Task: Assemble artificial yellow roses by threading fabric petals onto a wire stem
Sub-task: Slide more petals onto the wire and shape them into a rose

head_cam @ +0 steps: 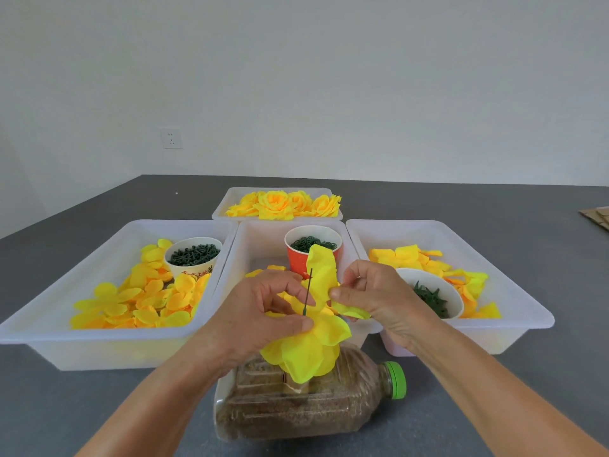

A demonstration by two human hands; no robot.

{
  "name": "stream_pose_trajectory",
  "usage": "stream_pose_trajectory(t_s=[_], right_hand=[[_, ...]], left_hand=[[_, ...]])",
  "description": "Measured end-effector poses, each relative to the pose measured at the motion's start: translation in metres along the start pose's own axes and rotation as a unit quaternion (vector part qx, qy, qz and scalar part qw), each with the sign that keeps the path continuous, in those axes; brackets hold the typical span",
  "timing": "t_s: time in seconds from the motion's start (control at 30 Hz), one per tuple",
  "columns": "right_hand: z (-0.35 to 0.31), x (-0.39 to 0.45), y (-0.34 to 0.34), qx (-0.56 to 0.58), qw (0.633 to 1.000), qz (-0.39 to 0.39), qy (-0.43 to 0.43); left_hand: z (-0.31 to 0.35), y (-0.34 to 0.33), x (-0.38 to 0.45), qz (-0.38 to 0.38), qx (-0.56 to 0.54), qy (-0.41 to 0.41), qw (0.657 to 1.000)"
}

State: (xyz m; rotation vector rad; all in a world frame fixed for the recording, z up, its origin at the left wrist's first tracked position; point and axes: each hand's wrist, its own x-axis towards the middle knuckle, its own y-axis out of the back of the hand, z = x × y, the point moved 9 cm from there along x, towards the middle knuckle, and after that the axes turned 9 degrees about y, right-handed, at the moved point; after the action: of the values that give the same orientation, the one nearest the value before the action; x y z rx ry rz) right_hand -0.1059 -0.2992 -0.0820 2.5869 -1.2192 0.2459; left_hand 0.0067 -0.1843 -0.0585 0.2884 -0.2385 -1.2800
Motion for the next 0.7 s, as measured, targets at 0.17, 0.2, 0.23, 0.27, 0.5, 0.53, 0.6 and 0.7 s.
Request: stream_pose_trajectory(t_s=[0.17,0.2,0.23,0.27,0.5,0.53,0.6,0.7], right_hand=[[0.007,-0.006,-0.011,0.100,0.994,-0.011,-0.038],[0.008,-0.007,-0.012,0.114,0.992,-0.019,-0.045],[0.009,-0.007,-0.014,0.127,0.990,-0.035,-0.047],[0.007,-0.007,-0.015,0.137,0.988,-0.057,-0.042],[-0.010,-0.009,-0.016,0.078,0.990,-0.108,0.033],[-0.010,-0.008,-0.014,0.086,0.992,-0.082,0.032],[-0.002,-0.006,-0.008,0.149,0.989,-0.014,-0.007],[0.014,-0.006,-0.007,0.264,0.960,0.035,-0.090]], left_hand=[[-0.009,0.000,0.001,0.003,-0.011,0.035,0.999],[-0.010,0.000,0.001,0.004,-0.015,0.040,0.999],[-0.010,0.000,0.001,0.004,-0.018,0.043,0.999],[-0.010,0.000,0.001,0.002,-0.020,0.043,0.999],[-0.010,-0.001,-0.001,0.001,-0.033,0.049,0.998],[-0.011,-0.001,-0.001,0.002,-0.031,0.051,0.998],[-0.012,0.000,-0.001,0.008,-0.024,0.052,0.998],[-0.012,0.000,0.000,0.006,-0.025,0.051,0.998]])
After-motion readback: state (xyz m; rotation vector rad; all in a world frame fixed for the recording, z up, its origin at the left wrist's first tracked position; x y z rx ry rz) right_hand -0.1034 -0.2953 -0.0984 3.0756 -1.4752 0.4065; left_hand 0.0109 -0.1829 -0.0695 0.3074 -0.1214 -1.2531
